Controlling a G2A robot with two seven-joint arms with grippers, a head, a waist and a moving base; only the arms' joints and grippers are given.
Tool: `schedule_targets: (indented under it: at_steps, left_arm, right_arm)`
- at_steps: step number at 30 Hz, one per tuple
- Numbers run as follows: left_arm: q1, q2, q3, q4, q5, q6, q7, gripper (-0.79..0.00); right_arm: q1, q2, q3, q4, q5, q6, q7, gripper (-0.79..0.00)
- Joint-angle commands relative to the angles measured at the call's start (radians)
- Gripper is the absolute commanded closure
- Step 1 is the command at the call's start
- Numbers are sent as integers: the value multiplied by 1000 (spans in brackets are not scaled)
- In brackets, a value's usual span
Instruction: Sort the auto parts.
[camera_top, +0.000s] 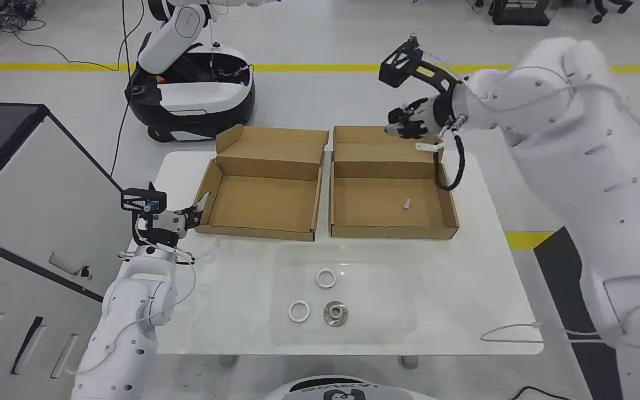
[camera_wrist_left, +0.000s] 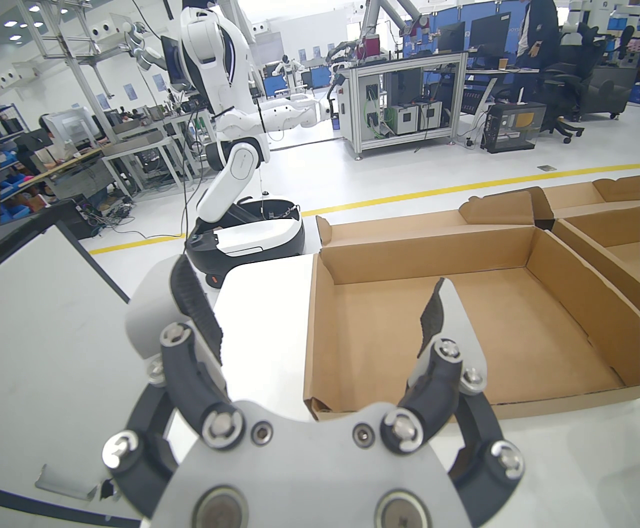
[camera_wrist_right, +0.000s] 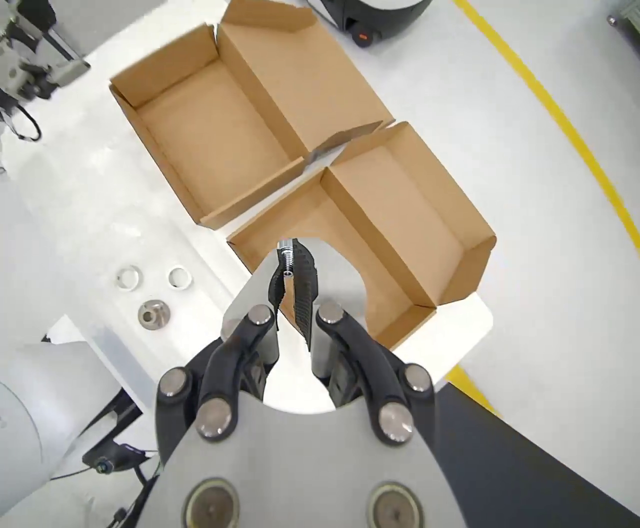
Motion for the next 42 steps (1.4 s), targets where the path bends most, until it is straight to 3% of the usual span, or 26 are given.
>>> schedule_targets:
  at_steps: [1,18,26,42]
  left_arm:
    - [0,0,0,0,0,0,0,-785]
    - [0,0,0,0,0,0,0,-785]
    - [0,0,0,0,0,0,0,-785]
    - [0,0,0,0,0,0,0,-785]
  right_arm:
    - [13,-6,-35,26,-21,-23,10,0]
    - [114,-72,-314,237,-149,-128,77,0]
    - [201,-86,-484,347,-86,-139,66,0]
    - [268,-132,-738,509,15,-183,21,0]
